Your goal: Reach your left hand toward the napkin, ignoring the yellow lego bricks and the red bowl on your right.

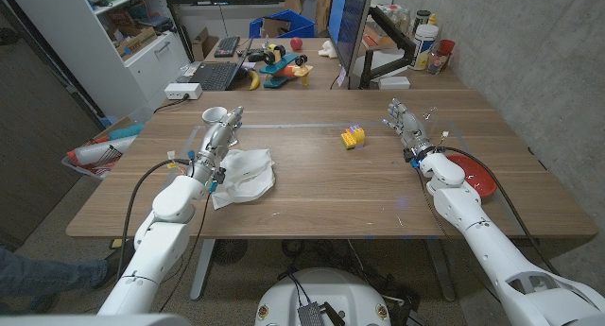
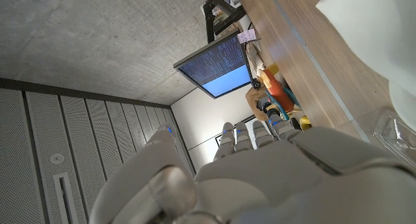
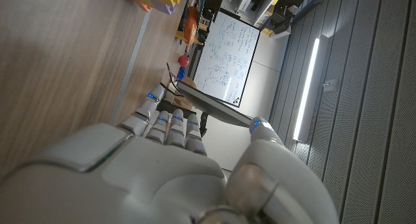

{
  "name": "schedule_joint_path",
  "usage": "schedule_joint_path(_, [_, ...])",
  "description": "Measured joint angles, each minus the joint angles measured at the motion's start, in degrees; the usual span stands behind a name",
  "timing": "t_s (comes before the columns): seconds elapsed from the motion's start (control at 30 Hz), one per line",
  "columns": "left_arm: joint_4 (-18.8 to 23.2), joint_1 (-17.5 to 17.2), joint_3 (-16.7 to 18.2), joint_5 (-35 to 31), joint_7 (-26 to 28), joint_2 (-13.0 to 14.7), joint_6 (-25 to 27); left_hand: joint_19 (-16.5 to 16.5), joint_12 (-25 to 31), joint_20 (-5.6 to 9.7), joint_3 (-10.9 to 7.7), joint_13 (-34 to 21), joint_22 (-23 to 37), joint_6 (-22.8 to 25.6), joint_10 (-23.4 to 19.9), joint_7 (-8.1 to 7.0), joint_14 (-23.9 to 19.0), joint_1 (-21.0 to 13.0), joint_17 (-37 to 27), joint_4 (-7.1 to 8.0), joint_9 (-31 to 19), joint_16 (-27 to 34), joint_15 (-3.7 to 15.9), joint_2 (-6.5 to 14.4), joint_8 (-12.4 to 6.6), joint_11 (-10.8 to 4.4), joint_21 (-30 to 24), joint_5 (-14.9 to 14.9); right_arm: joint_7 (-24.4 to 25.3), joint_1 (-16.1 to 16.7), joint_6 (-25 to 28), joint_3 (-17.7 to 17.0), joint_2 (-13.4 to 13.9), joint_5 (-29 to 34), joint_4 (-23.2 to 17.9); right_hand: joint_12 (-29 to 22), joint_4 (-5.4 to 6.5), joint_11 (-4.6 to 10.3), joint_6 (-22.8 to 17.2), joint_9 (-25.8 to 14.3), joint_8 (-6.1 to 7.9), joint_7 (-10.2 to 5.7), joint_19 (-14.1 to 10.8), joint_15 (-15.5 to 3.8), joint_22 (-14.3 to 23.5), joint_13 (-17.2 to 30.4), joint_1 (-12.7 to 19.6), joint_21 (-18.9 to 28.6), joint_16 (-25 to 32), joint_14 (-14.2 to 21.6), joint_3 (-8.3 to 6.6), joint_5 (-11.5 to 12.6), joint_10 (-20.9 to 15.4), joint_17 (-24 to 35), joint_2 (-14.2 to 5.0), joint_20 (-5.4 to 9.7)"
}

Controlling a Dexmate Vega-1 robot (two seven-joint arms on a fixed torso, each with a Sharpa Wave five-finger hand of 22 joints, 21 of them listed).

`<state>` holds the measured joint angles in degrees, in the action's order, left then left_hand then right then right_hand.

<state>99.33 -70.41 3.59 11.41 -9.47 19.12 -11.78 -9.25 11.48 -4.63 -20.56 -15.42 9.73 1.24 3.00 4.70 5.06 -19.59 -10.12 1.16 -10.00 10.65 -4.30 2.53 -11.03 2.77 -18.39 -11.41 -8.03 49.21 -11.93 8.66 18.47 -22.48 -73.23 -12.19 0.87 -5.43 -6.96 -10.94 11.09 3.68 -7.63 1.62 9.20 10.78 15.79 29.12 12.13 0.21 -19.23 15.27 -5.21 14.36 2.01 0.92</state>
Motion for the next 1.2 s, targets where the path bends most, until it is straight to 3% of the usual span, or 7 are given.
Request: schedule_joint_path(1.2, [5.38,-5.85,2.02,-7.6,4.94,1.14,0.09,0.31,0.0,-0.3,-0.51,1.06,0.0,0.93,-0.11,-0.3,0.0,-1.87,-0.01,-1.81,0.0,0.0,0.0,0.5,0.0,-0.11,1.26,0.9,-0.99,-1.24,-1.33,-0.17,-1.04,0.15,2.73,0.45,0.0,-0.21,0.0,-0.01,0.0,0.0,-0.2,0.0,0.0,0.0,0.0,-0.96,0.0,0.0,0.0,0.0,-0.21,-0.41,0.0,-0.21])
